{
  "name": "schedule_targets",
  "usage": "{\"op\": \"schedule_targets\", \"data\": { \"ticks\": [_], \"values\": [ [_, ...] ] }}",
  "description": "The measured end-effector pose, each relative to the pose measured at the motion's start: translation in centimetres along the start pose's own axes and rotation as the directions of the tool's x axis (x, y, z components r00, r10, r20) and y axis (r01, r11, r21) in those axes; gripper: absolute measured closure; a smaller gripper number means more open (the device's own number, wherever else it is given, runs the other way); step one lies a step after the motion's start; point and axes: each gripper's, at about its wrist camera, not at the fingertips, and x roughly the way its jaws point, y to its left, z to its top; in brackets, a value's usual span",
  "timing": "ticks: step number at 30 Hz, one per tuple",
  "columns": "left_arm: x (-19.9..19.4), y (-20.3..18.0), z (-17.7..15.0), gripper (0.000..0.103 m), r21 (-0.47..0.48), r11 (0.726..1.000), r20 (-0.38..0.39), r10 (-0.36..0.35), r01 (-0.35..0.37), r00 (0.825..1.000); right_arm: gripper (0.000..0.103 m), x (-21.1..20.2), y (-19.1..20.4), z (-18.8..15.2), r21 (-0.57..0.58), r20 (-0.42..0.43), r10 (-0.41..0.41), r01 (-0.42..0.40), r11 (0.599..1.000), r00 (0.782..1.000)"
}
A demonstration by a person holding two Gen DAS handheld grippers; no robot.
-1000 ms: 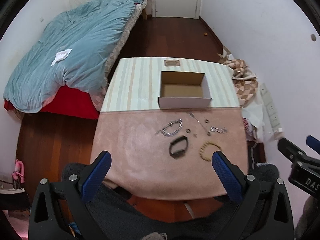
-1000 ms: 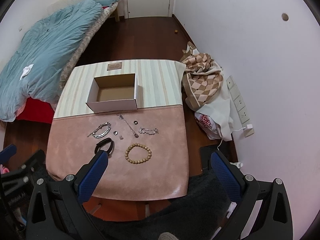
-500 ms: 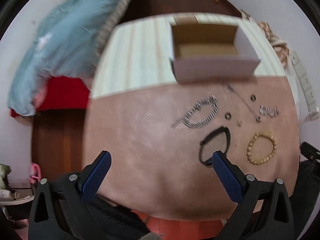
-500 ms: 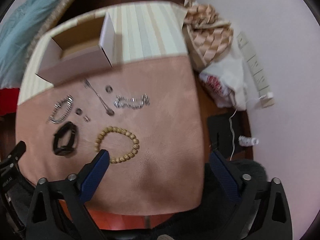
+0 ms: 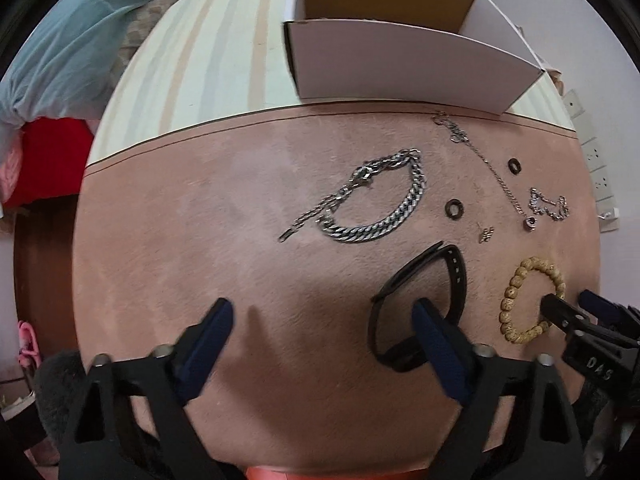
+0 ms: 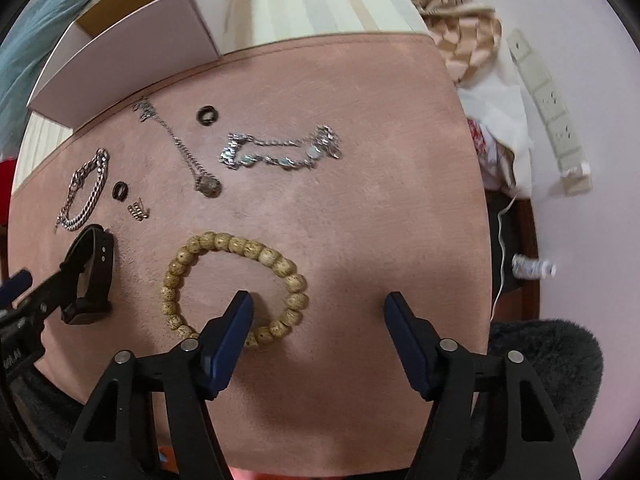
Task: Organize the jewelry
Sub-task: 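Grasp the black watch band with the left tool while the right tool grasps the wooden bead bracelet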
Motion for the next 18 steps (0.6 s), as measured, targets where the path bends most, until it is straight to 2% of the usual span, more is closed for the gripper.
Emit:
{"op": "schedule_targets", "data": {
  "ticks": [2, 4, 6, 9, 12, 13, 14, 18],
  "values": [
    [0.3, -0.2, -0.1, 0.035, 0.021, 1.0, -0.007, -0.014, 0.014, 1.0, 0.034, -0.1, 0.4, -0.1, -0.002, 0.006, -0.001, 0.001, 1.0, 1.0],
    [0.6, -0.3, -0.2, 0.054, 0.033, 0.999, -0.009, -0.025, 0.025, 1.0, 0.036, -0.2, 0.6, -0.3, -0.007, 0.021, -0.001, 0.001, 1.0, 1.0],
    [0.8, -0.6, -0.5, 0.066, 0.048, 0.998, -0.003, -0.029, 0.029, 1.0, 0.038, -0.5, 0.7, -0.4, -0.011, 0.035, 0.0, 0.0, 1.0, 0.999],
    [0.9, -0.7, -0.7, 0.093, 0.073, 0.997, 0.019, -0.035, 0.034, 0.999, 0.046, -0.6, 0.6, -0.3, -0.02, 0.059, 0.002, -0.001, 1.0, 0.998],
    [0.8, -0.6, -1.1, 0.096, 0.073, 0.997, 0.027, -0.033, 0.031, 0.999, 0.071, -1.0, 0.9, -0.3, -0.035, 0.075, 0.0, 0.002, 0.999, 0.997],
    [1.0, -0.6, -1.1, 0.097, 0.073, 0.997, 0.033, -0.029, 0.026, 0.999, 0.084, -1.1, 1.0, -0.3, -0.04, 0.078, -0.003, 0.007, 0.999, 0.997],
    [1.0, -0.6, -1.3, 0.097, 0.073, 0.997, 0.038, -0.024, 0.021, 0.999, 0.093, -1.1, 1.1, -0.3, -0.04, 0.078, -0.008, 0.011, 0.999, 0.997],
    [2.0, -1.2, -2.4, 0.099, 0.063, 0.998, 0.058, -0.017, 0.013, 0.998, 0.093, -1.3, 1.3, -0.3, -0.043, 0.08, -0.008, 0.012, 0.999, 0.997]
  ]
}}
